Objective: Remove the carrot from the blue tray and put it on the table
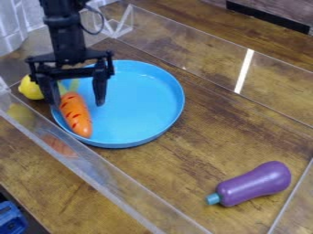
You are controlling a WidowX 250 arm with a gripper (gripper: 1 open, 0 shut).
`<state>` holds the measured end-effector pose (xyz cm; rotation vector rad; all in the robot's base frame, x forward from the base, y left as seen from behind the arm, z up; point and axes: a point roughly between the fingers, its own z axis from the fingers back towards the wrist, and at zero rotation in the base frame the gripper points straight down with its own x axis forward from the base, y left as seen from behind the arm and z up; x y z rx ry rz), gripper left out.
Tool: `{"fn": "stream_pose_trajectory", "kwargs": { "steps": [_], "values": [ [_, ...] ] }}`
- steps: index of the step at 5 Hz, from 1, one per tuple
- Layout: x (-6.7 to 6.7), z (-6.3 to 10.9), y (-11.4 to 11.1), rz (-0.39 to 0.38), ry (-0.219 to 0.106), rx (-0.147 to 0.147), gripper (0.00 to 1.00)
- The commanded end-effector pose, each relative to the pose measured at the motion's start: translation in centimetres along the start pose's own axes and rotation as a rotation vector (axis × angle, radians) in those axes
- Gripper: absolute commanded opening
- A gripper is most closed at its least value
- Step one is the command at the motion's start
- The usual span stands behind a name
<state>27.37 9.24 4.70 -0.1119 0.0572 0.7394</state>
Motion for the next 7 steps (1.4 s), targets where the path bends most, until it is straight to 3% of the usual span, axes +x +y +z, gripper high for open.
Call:
{"fn": "stream_pose_trajectory", "kwargs": {
  "steps": [1, 4, 7],
  "values": [
    [1.4, 0.7, 0.1, 0.005, -0.073, -0.015, 1.0],
    [2.6, -0.3, -0.2, 0.023, -0.126, -0.023, 1.0],
    [3.4, -1.2, -0.1, 0.032, -0.164, 0.0, 1.0]
  ]
}}
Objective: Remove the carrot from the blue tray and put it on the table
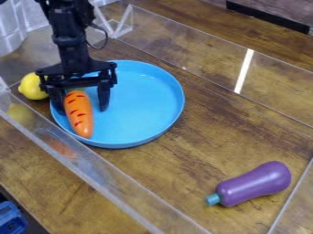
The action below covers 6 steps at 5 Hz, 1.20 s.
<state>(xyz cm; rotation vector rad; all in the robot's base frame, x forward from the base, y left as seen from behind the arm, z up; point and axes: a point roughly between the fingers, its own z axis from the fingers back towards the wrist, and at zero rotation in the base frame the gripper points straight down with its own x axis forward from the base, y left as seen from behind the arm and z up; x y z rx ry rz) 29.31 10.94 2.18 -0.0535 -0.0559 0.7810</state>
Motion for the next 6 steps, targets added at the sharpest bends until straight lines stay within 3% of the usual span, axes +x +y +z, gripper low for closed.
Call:
{"fn": "stream_pose_trajectory", "kwargs": {
  "steps": [1, 2, 4, 5, 6],
  "values": [
    [0.8, 0.7, -0.1, 0.009, -0.042, -0.008, 0.0],
    [1.4, 2.5, 0.1, 0.0, -0.039, -0.009, 0.0],
    [3.2, 7.8, 0.8, -0.016, -0.046, -0.038, 0.0],
    [4.1, 10.3, 1.5, -0.031, -0.063, -0.052, 0.0],
    [5.6, 11.5, 2.6, -0.042, -0.093, -0.055, 0.0]
  ]
}}
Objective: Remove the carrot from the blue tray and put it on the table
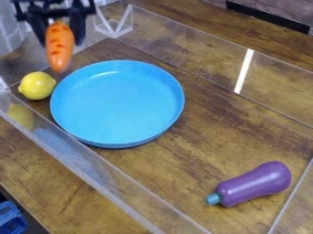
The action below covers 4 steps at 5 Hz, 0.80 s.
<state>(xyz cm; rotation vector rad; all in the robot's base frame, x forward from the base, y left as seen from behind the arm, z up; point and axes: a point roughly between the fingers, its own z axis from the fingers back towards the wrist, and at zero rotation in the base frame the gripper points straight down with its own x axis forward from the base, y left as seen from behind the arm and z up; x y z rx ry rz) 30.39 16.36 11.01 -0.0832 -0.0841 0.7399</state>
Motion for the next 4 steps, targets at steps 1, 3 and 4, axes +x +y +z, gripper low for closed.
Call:
{"fn": "stream_pose_trajectory", "kwargs": {
  "steps": [1, 3, 4],
  "values": [
    [1.3, 1.6, 1.3, -0.026, -0.111, 0.007, 0.0],
    [2.3, -1.1, 2.2, -0.05, -0.176, 0.075, 0.0],
    [2.4, -1.7, 1.5, -0.064, -0.201, 0.093, 0.0]
  ]
}}
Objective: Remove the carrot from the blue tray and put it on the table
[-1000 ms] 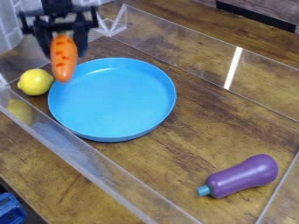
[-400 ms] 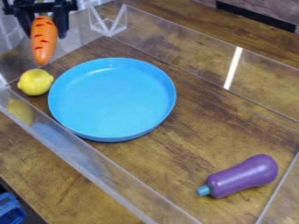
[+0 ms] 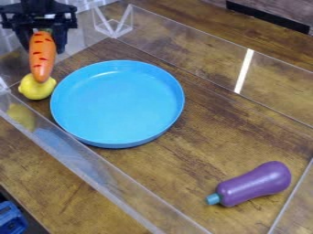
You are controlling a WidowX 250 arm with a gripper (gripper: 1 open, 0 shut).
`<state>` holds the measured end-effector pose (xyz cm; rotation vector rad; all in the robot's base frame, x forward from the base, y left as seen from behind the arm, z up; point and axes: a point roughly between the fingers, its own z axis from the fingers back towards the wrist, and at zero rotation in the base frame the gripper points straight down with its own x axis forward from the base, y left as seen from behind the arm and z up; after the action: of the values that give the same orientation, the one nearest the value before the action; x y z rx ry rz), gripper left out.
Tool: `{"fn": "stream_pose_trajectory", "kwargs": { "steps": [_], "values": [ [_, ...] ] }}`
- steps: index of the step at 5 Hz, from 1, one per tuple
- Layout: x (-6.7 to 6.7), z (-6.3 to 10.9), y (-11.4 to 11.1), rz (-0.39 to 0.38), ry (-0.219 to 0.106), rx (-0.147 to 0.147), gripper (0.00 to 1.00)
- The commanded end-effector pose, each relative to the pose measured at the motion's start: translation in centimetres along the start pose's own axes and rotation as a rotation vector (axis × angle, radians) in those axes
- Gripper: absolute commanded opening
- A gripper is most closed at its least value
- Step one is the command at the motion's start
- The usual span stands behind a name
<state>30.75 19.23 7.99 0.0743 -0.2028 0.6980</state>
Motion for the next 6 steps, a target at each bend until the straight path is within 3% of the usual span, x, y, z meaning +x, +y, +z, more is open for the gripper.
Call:
{"fn": "stream_pose_trajectory", "kwargs": {
  "steps": [1, 3, 6],
  "values": [
    [0.6, 1.0, -1.3, -0.019, -0.064, 0.002, 0.0],
    [0.7, 0.1, -1.6, -0.035, -0.119, 0.029, 0.0],
    [0.9, 1.5, -1.5, -0.03, -0.193, 0.056, 0.0]
  ]
}}
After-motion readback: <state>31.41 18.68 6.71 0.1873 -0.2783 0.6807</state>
